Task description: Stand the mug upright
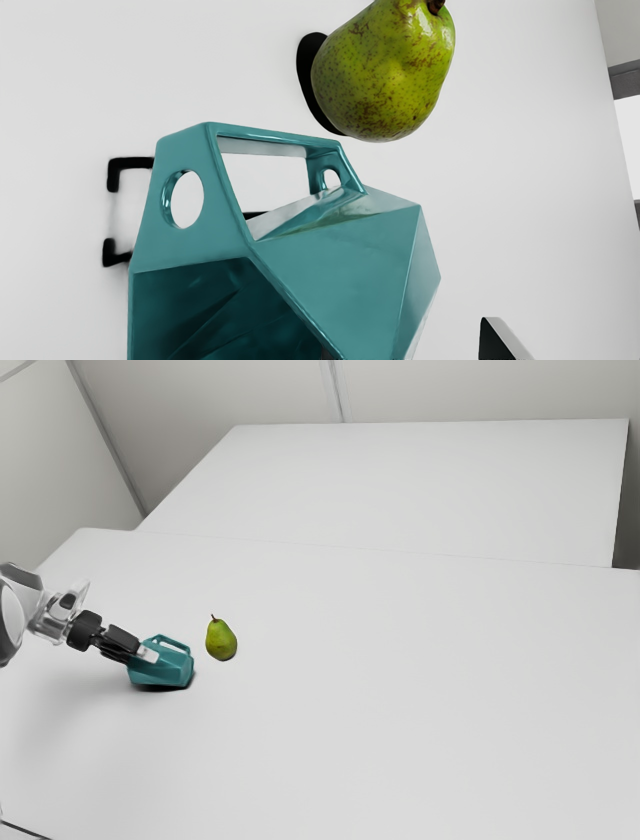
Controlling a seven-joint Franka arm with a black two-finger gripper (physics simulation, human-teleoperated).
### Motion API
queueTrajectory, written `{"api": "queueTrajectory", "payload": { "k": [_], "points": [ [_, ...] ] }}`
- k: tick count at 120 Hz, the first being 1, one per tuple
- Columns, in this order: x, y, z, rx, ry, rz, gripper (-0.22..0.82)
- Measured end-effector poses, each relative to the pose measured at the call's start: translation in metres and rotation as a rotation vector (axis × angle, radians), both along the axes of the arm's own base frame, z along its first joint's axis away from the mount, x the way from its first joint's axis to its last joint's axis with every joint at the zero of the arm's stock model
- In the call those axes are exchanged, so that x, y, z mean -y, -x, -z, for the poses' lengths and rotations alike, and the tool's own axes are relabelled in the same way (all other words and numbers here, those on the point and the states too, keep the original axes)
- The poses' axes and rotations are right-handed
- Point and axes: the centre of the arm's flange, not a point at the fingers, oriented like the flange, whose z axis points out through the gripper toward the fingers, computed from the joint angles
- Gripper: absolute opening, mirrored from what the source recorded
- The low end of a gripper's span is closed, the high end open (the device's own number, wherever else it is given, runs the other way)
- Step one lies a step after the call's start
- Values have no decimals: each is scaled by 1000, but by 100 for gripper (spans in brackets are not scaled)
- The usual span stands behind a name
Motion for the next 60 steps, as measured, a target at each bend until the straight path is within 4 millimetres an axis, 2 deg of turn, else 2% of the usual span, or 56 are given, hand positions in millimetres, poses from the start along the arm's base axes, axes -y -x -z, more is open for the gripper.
{"api": "queueTrajectory", "payload": {
  "k": [25, 48, 60],
  "points": [
    [0, 0, 0, 5, 1, 2, -3],
    [0, -1, -6, 16, -7, 11, -11],
    [2, -4, -19, 39, -18, 23, -15]
  ]
}}
